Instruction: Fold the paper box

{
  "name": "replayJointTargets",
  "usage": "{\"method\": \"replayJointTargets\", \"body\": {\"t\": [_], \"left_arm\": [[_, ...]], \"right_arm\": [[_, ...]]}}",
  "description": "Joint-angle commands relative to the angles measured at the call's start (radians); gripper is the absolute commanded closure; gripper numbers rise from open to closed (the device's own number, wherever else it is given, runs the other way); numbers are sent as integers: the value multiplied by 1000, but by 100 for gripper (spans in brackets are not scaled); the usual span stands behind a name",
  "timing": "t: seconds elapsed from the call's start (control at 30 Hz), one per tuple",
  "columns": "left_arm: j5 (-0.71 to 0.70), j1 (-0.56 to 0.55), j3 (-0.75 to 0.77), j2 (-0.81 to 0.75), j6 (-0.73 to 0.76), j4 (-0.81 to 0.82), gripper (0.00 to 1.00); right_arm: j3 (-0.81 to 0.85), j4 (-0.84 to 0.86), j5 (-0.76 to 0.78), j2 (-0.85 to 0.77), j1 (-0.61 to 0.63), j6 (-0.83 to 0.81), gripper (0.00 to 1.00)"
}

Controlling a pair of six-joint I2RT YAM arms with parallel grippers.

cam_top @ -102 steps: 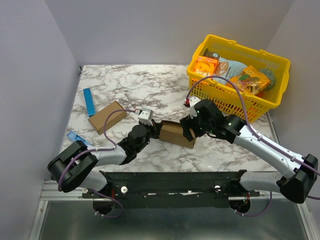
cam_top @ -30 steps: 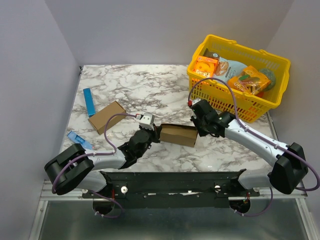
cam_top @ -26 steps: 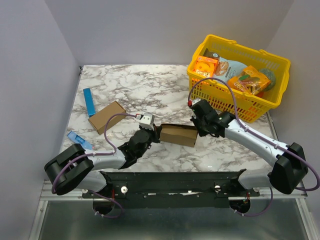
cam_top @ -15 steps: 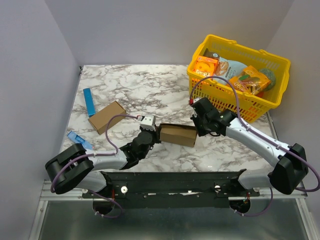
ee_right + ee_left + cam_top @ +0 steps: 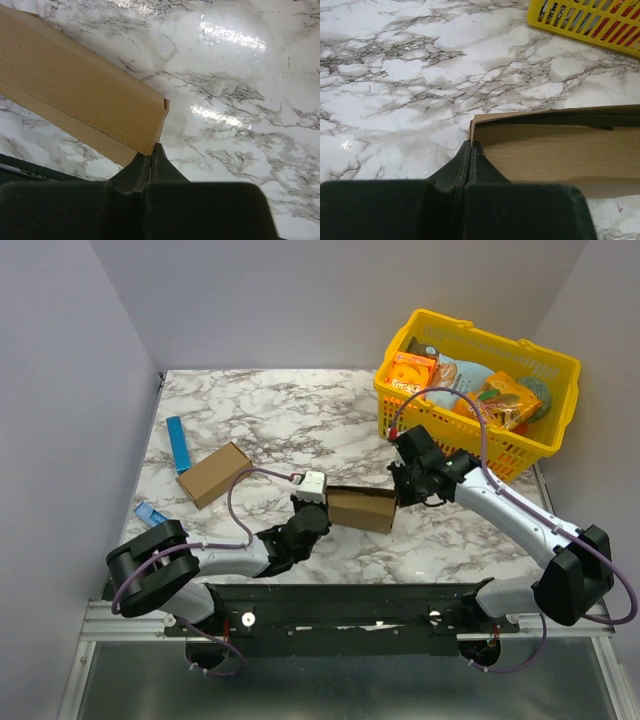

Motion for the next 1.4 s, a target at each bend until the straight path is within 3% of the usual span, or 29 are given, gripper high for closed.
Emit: {"method": "replayJointTargets", "body": {"t": [0.0,0.57,1.37], "left_arm": [[1,-43,-26,111,11,-333,100],[-47,-85,43,225,17,-389,100],[-75,-85,45,251,-1,-407,100]], "right_arm": [[16,51,-151,-7,-53,34,99],[20,52,-338,-25,-216,-3,99],[51,3,-437,-4,-357,-84,99]]}}
